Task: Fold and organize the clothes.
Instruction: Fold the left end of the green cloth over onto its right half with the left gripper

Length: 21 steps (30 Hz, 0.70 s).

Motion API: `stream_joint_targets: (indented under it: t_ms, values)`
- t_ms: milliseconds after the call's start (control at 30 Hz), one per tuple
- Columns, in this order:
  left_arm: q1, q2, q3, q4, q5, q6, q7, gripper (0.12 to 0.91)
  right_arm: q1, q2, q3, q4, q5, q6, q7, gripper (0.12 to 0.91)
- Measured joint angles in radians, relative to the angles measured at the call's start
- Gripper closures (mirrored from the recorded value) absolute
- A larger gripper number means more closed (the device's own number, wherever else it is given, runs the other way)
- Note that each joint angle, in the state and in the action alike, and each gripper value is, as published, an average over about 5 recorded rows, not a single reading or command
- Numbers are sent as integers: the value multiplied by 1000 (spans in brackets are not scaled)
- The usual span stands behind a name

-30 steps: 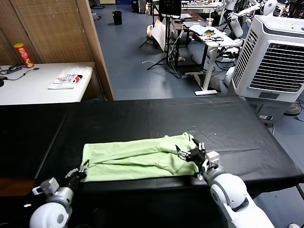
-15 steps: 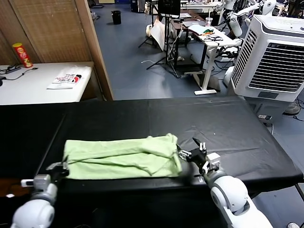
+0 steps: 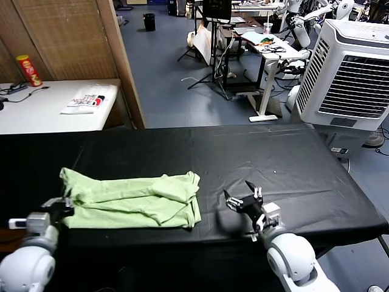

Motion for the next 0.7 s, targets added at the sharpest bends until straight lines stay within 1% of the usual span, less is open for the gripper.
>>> stream_joint_targets:
  t_ms: [167, 233, 333, 467, 700]
  values:
    - [-30, -88, 104, -96, -153, 76, -66, 867, -19, 16, 13, 2, -18, 3, 0, 227]
    - [-44, -124, 146, -118, -195, 92, -90, 867, -25, 24, 16, 2, -26, 5, 0, 227]
    - [-69, -176, 207, -131, -223, 101, -116, 867, -34, 35, 19, 1, -39, 7, 0, 227]
    - [-103, -235, 283, -132, -241, 107, -137, 867, -41, 47, 19, 0, -53, 10, -1, 227]
    - [-147, -311, 380, -123, -257, 111, -148, 867, -46, 62, 18, -7, -69, 12, -2, 227]
